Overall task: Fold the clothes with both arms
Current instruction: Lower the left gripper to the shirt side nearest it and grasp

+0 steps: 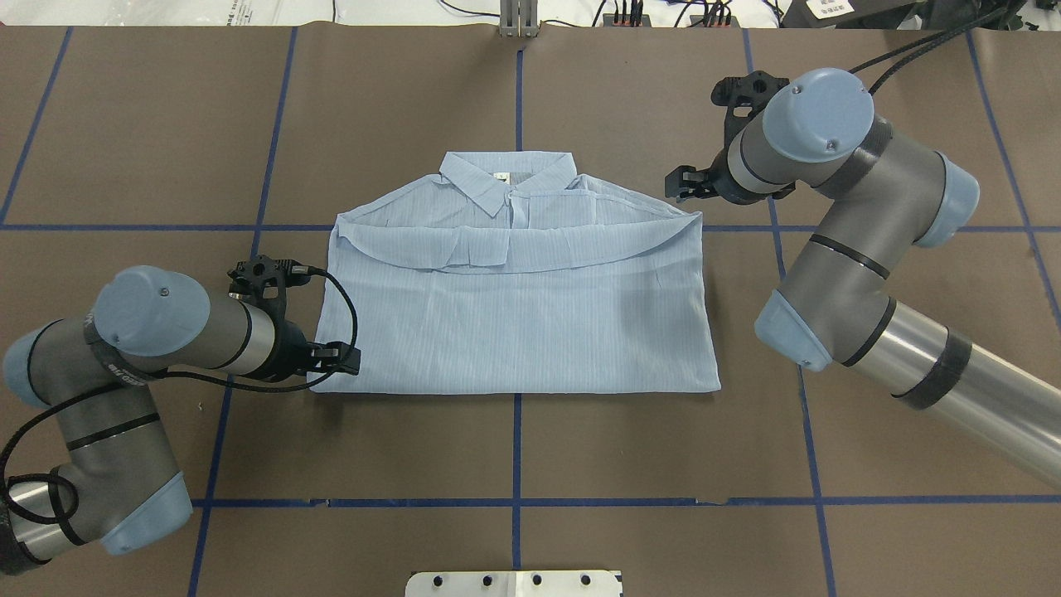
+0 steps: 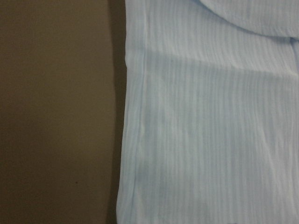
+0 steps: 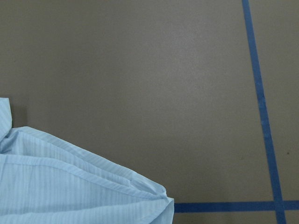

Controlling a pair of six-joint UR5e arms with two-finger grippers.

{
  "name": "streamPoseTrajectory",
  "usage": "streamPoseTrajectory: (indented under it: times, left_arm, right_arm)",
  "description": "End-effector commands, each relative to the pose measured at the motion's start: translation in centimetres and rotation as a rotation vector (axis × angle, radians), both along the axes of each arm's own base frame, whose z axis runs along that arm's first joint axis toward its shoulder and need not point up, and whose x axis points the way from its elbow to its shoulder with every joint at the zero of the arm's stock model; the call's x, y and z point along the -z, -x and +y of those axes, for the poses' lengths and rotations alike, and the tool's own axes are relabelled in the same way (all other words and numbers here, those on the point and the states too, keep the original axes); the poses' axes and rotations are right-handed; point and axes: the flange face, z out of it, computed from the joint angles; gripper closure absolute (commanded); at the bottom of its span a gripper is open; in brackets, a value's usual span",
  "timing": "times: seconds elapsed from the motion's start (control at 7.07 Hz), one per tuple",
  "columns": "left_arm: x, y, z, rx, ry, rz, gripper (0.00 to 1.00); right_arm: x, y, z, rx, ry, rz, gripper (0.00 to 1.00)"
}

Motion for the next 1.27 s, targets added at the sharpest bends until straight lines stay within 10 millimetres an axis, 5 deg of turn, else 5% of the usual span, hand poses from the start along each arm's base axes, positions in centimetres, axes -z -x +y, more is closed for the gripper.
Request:
streamPoseTrajectory:
  times: [0.0,0.28,0.42,0.57,1.13]
  left_arm:
    - [0.1,-0.7,0.9,-0.018,0.002,0.001,0.21]
    - [0.1,-1.1,1.5,-0.022,0.018,0.003,0.47]
    - [0.7,-1.4,2.1,-0.006,0.055,0.016,0.8]
    - [1.2,-1.3,2.3,-0.009,0.055,0.025,1.0]
    - [1.1,0.2,2.1,0.0,0.064,-0.016,1.0]
  right_arm:
    - [0.0,0.1,0.1,0.003,0.0,0.0,0.0]
    - [0.0,0.1,0.1,0.003,0.0,0.0,0.0]
    - [0.0,0.1,0.1,0.003,0.0,0.0,0.0]
    - [0.0,0.1,0.1,0.003,0.0,0.0,0.0]
    - [0.1,0.2,0.2,0.003,0.0,-0.004,0.0]
